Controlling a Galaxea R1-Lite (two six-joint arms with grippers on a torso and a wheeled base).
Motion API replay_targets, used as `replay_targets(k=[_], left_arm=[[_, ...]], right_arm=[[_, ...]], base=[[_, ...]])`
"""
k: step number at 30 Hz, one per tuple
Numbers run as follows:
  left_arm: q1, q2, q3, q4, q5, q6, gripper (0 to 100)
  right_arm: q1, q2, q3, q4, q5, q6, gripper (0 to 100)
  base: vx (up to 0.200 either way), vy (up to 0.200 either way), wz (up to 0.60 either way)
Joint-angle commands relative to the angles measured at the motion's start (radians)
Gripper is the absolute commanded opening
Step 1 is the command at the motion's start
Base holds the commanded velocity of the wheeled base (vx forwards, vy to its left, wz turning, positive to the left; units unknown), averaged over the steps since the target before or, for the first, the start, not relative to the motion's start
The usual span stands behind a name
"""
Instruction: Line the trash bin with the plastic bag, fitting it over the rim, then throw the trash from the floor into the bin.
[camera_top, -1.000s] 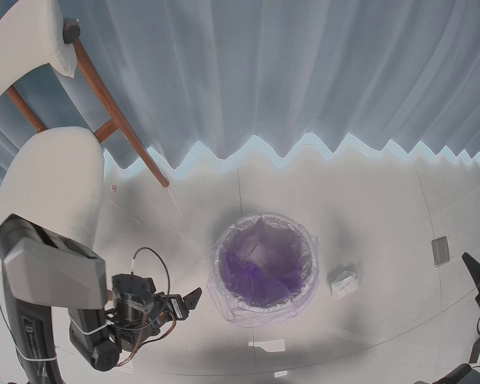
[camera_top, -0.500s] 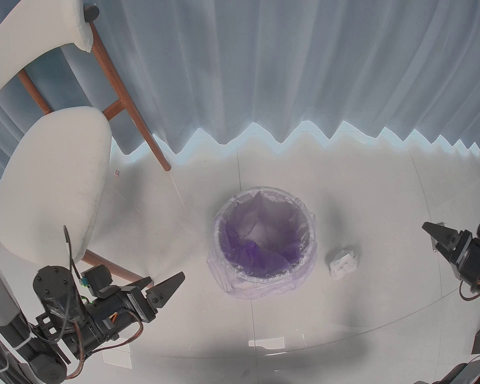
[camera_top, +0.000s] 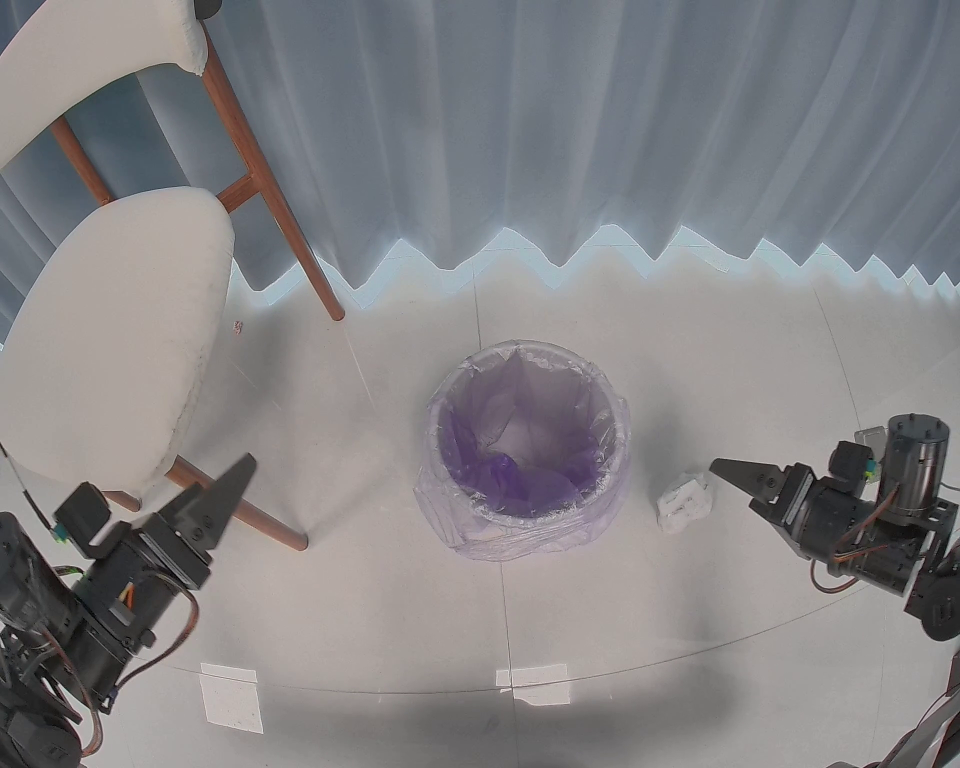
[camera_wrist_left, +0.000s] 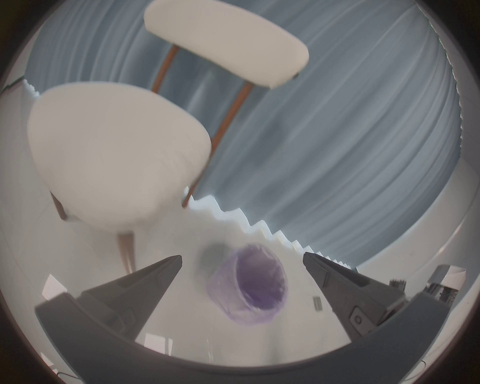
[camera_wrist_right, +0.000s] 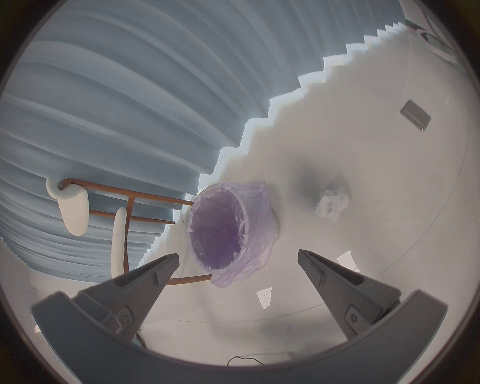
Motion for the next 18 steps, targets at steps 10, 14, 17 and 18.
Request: replay_targets(k=[10, 14, 17, 18], left_arm=[[0.424, -0.403, 0.016, 0.21, 0.044, 0.088, 100], [0.483, -0.468, 0.016, 0.248, 0.042, 0.145, 100], [0.51, -0.486, 0.016, 0.254, 0.041, 0.162, 100], [0.526, -0.491, 0.016, 0.268, 0.044, 0.174, 100]], right_arm=[[0.088, 0.517, -0.098, -0.282, -0.005, 0.036, 100], [0.086, 0.57, -0.149, -0.286, -0.005, 0.037, 100], [0.088, 0.596, -0.155, -0.289, -0.005, 0.037, 100], [0.089, 0.621, -0.159, -0.293, -0.005, 0.037, 100]], base=[[0.0, 0.0, 0.0], [0.0, 0.0, 0.0], [0.0, 0.0, 0.0], [0.0, 0.0, 0.0]])
